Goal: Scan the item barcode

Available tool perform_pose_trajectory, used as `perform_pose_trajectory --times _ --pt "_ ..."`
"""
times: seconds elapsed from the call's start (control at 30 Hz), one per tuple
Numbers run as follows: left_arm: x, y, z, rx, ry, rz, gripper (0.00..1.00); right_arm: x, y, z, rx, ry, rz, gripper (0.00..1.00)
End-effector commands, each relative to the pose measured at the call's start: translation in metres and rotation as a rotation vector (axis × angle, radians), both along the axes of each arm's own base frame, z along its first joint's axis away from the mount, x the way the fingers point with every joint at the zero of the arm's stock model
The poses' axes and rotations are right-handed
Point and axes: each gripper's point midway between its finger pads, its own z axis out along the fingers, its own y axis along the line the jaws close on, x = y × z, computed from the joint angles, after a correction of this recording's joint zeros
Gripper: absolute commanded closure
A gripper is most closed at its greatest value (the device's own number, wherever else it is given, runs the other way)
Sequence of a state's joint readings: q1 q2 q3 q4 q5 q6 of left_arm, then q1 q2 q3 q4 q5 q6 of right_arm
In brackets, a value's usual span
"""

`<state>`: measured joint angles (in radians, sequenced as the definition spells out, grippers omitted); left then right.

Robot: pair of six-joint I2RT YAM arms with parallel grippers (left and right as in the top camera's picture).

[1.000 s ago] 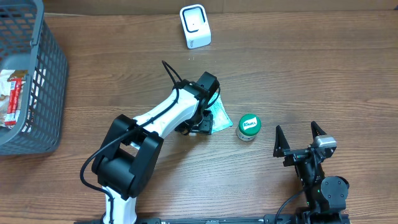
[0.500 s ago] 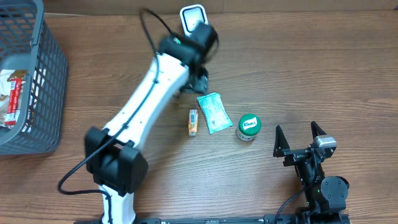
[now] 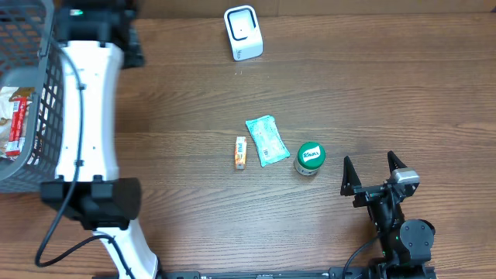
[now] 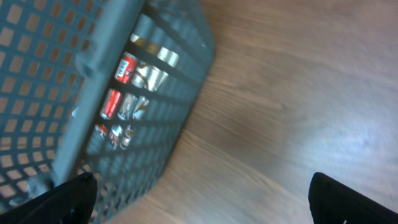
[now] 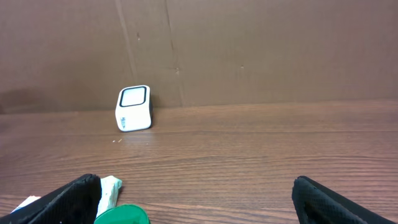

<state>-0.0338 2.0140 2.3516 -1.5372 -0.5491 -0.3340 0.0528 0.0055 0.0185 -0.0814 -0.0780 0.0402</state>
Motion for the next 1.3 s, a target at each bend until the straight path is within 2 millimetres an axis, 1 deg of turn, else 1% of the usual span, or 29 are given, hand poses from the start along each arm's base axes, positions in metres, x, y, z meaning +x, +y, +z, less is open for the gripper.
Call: perform_pose_trajectory --times 0.0,0.1,0.27,0.33,0.47,0.57,0.63,0.7,0.77,0.83,0.9,1.03,1.13,1.27 --pt "0.004 0.037 0.012 -0.107 -0.071 -0.012 0.0 0.001 -0.002 -0.004 -0.006 0.003 -0.009 0.0" --pt "0.008 0.059 0.016 -0.167 -0.116 -0.018 0.0 0.001 -0.002 -0.004 -0.006 0.003 -0.009 0.0" --pt "0.01 0.09 0.032 -0.263 -0.233 -0.025 0.0 0.001 -0.002 -0.004 -0.006 0.003 -0.009 0.0" --pt "0.007 0.111 0.042 -0.236 -0.268 -0.007 0.0 0.001 -0.002 -0.004 -0.006 0.003 -0.009 0.0" --pt "0.004 0.158 0.06 -0.119 -0.31 -0.035 0.0 0.001 -0.002 -0.004 -0.006 0.003 -0.009 0.0" --pt "-0.006 0.182 0.063 -0.077 -0.303 -0.029 0.0 0.001 -0.002 -0.004 -0.006 0.003 -0.009 0.0" --pt "-0.01 0.199 0.061 -0.054 -0.295 -0.024 0.0 0.001 -0.002 -0.004 -0.006 0.003 -0.009 0.0" --pt "-0.012 0.208 0.053 -0.049 -0.263 -0.059 0.0 0.001 -0.002 -0.004 -0.006 0.003 -0.009 0.0" --pt "-0.011 0.216 0.04 -0.07 -0.234 -0.098 0.0 0.001 -0.002 -0.004 -0.007 0.003 -0.009 0.0" --pt "-0.012 0.227 0.024 -0.104 -0.216 -0.09 0.0 0.001 -0.002 -0.004 -0.006 0.003 -0.009 0.0" --pt "-0.014 0.24 0.003 -0.132 -0.182 -0.065 0.0 0.001 -0.002 -0.004 -0.007 0.003 -0.009 0.0" --pt "-0.019 0.262 -0.045 -0.187 -0.087 -0.041 0.0 0.001 -0.002 -0.004 -0.006 0.003 -0.009 0.0" --pt "-0.021 0.27 -0.077 -0.232 -0.033 -0.022 0.0 0.001 -0.002 -0.004 -0.006 0.003 -0.009 0.0" --pt "-0.021 0.275 -0.115 -0.27 0.042 -0.044 0.0 0.001 -0.002 -0.004 -0.006 0.003 -0.009 0.0"
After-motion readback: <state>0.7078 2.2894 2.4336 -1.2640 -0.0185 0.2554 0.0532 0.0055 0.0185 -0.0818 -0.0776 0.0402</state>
